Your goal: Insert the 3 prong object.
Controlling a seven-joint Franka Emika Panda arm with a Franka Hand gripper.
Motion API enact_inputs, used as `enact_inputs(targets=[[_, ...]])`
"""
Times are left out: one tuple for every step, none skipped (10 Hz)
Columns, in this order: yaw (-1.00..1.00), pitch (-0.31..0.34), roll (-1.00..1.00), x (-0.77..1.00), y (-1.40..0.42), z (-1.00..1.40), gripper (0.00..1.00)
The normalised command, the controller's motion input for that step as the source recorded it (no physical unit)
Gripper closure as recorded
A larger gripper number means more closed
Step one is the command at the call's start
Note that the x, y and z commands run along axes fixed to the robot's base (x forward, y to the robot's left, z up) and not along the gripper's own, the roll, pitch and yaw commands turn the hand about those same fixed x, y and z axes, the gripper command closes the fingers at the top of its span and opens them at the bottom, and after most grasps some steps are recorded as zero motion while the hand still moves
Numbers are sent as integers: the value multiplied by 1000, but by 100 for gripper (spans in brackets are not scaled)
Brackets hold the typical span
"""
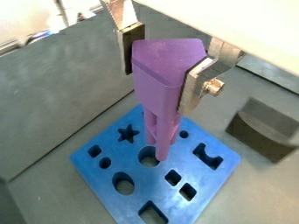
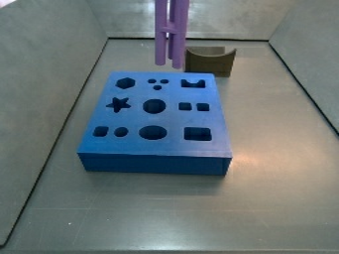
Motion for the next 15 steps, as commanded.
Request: enact_inputs(targets=[[-1000,0,0,0,0,-260,100],[-777,-7,0,-46,214,-220,100],[-526,-71,-16,-51,417,-114,100],[-231,-111,-86,-120,646,-71,100],[-129,-111,-100,-169,729,-91,100],[-126,-117,-104,-163,729,-80,100],[-191,-107,-70,-109,694,-111,100],[-417,-71,0,-14,574,-274,100],[-663,-80,0,0,366,-317,100],[-1000,-113,0,37,20,-246,100],[-1000,-124,11,14,0,-251,100],[-1000,-91,23,3,0,-349,100],[-1000,-89,0,0,0,-409,100],[-1000,-50,0,0,0,-549,100],[-1000,-20,4,0,0,-611,100]])
